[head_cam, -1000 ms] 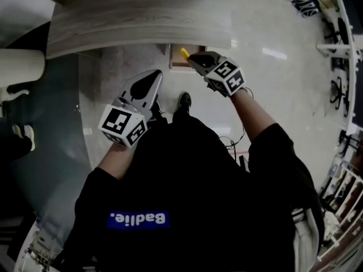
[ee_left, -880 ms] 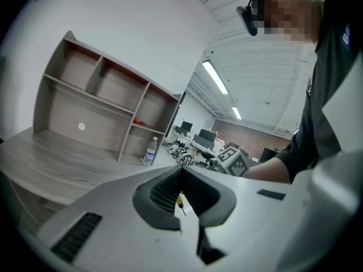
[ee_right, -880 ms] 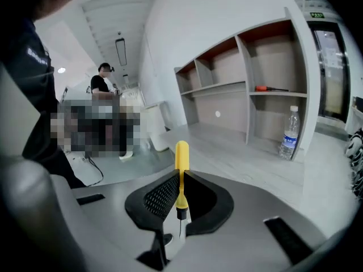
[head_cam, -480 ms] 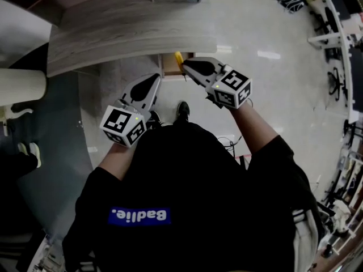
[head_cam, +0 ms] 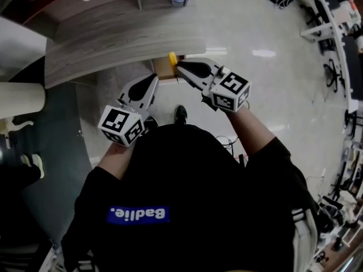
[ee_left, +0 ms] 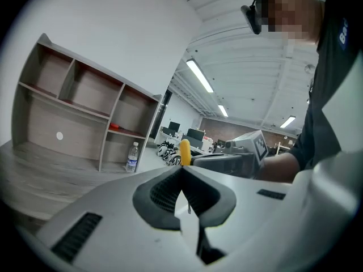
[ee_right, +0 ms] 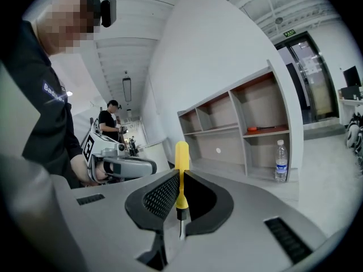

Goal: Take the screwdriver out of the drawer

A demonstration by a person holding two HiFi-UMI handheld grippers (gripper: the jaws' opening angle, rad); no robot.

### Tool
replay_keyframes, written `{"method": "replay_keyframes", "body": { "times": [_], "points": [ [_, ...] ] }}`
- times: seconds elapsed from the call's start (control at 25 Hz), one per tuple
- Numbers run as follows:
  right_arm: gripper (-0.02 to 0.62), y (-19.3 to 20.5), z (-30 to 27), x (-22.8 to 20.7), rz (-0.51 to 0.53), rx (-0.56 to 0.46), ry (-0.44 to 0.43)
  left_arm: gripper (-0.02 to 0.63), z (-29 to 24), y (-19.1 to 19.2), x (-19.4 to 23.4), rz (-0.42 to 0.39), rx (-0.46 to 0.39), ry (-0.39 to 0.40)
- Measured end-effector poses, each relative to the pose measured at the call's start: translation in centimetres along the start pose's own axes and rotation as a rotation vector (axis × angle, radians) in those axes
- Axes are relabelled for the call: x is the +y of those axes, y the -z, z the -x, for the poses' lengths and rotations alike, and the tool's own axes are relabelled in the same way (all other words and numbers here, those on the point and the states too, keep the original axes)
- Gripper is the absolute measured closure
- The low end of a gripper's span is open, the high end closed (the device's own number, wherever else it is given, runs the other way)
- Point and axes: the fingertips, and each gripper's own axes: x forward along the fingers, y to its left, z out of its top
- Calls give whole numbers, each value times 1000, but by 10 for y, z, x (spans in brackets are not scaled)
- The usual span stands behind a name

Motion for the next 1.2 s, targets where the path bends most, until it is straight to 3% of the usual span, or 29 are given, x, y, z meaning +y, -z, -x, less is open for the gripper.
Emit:
{"method": "replay_keyframes", "body": {
  "times": [1.2],
  "points": [
    [548,-4,4,17,18,-15,-31,609,5,6,-11,-2,5,-8]
  ]
}}
